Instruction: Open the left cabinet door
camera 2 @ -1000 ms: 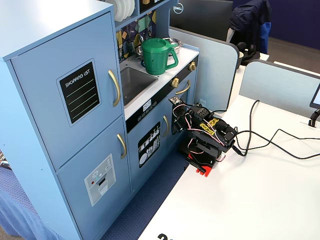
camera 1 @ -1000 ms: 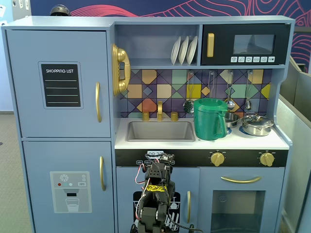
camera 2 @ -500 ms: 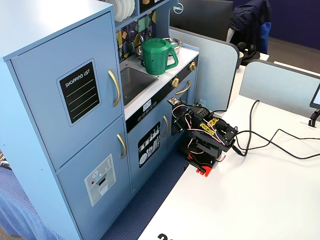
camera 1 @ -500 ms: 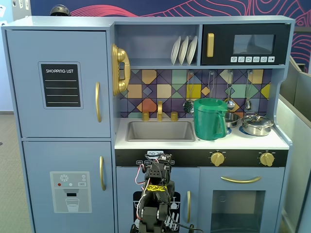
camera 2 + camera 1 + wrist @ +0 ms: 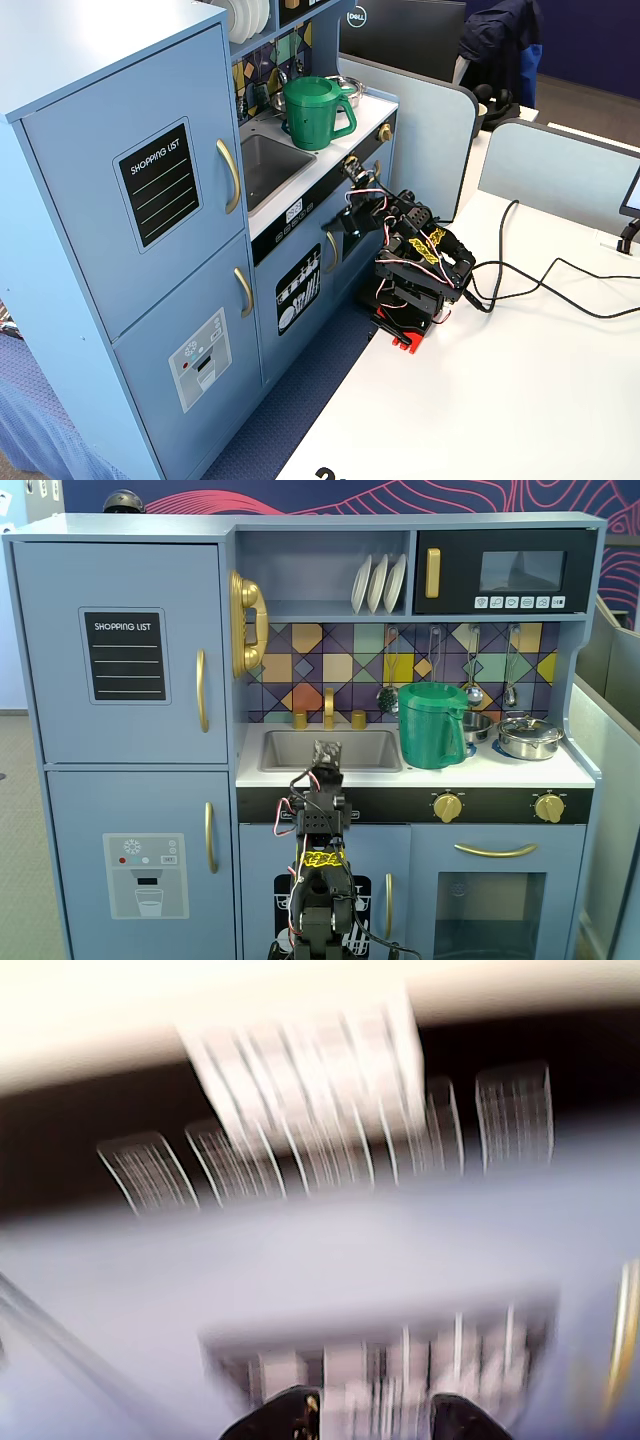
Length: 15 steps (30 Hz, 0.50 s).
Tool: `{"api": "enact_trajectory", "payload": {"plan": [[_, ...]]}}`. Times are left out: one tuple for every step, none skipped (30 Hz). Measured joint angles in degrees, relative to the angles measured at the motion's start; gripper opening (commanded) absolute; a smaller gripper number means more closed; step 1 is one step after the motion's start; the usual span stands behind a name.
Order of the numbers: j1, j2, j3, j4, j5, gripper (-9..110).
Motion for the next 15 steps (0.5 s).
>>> {"api": "enact_trajectory", "payload": {"plan": [[-0.35, 0.00, -0.70, -2.37, -1.32, 6], [-0.97, 0.00, -1.32, -5.01, -2.37, 6], [-1.76, 0.00, -1.67, -7.73, -3.60, 6], [-2.72, 0.00, -1.93, -10.37, -4.75, 6], [-3.78, 0.00, -2.11, -13.18, -5.71, 6], [-5.01, 0.00, -2.20, -15.91, -6.86, 6], [-6.24, 0.00, -2.29, -18.63, -8.00, 6], [-7.65, 0.00, -2.29, -21.53, -9.49, 6], [-9.05, 0.00, -2.29, -24.61, -10.90, 7], [-10.46, -0.26, -2.29, -27.69, -12.13, 7], [-11.87, -0.62, -2.29, -30.50, -13.62, 7], [-13.18, -1.05, -2.29, -32.96, -14.77, 8], [-14.50, -1.41, -2.29, -35.24, -15.64, 9], [-15.73, -1.85, -2.29, -37.53, -16.26, 9], [-17.05, -2.20, -2.29, -39.55, -16.96, 10]]}}
